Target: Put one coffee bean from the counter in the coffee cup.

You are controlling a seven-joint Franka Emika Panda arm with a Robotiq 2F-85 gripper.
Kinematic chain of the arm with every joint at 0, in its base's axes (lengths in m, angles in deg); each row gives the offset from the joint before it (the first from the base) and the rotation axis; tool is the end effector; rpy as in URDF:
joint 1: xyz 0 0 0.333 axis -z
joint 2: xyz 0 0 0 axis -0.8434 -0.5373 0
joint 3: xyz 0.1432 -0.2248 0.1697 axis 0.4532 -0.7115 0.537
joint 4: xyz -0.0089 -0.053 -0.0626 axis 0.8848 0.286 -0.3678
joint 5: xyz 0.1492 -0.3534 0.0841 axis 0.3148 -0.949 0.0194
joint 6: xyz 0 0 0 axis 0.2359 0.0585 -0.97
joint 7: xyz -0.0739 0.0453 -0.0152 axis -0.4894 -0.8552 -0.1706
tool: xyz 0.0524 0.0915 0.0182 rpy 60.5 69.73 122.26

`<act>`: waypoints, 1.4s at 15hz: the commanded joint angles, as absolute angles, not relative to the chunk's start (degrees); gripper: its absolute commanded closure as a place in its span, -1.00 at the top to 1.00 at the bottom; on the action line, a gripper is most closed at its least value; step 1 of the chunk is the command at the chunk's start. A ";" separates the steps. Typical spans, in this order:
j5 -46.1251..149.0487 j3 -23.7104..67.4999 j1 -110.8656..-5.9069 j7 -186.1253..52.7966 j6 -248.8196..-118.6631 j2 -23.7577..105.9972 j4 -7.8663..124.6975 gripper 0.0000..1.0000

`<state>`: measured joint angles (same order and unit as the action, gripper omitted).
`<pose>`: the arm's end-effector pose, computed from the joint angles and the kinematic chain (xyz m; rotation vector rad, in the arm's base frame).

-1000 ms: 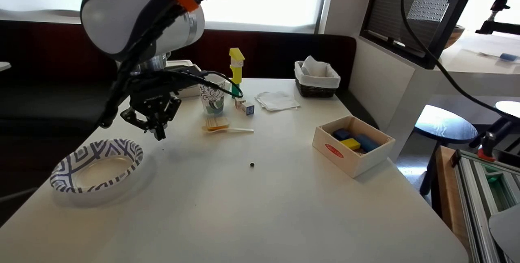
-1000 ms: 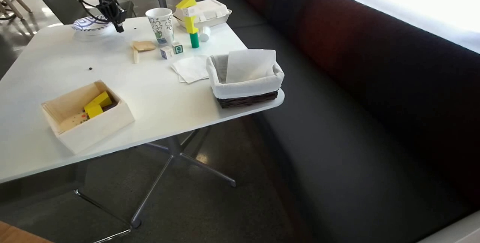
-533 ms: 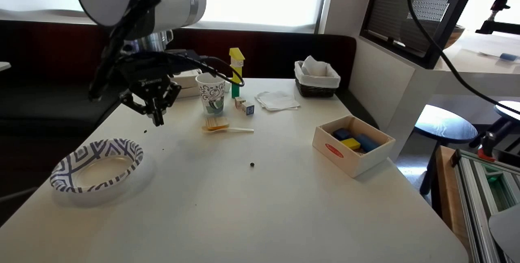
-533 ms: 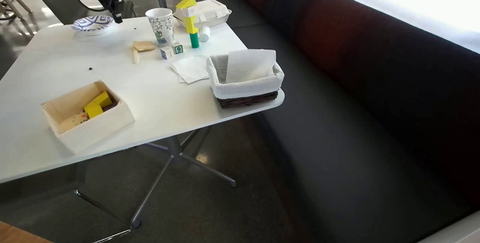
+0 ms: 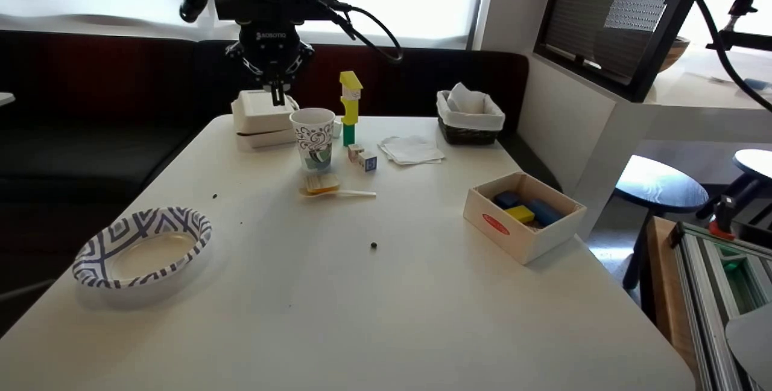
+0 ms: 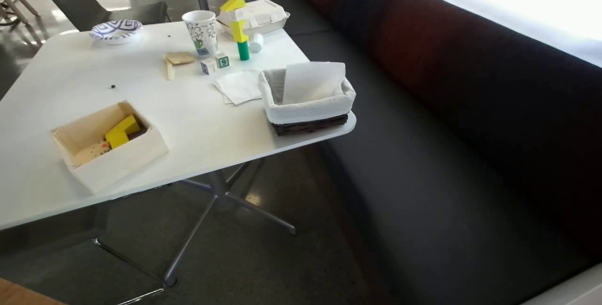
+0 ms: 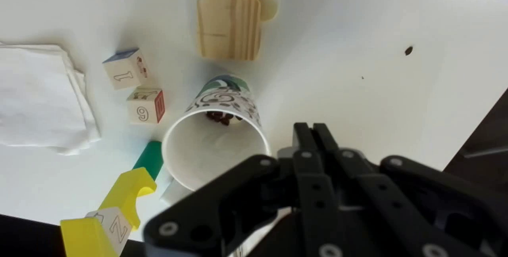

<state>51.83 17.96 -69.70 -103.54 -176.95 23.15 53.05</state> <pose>0.7130 0.0687 0.3237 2.9387 -0.9011 0.2306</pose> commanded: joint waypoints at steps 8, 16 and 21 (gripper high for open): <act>49.58 18.06 -68.20 -104.87 -177.04 22.15 51.94 -0.97; 48.47 16.17 -64.77 -105.56 -177.19 20.62 51.44 -0.97; 49.30 16.61 -63.89 -105.54 -176.85 19.21 50.69 -0.30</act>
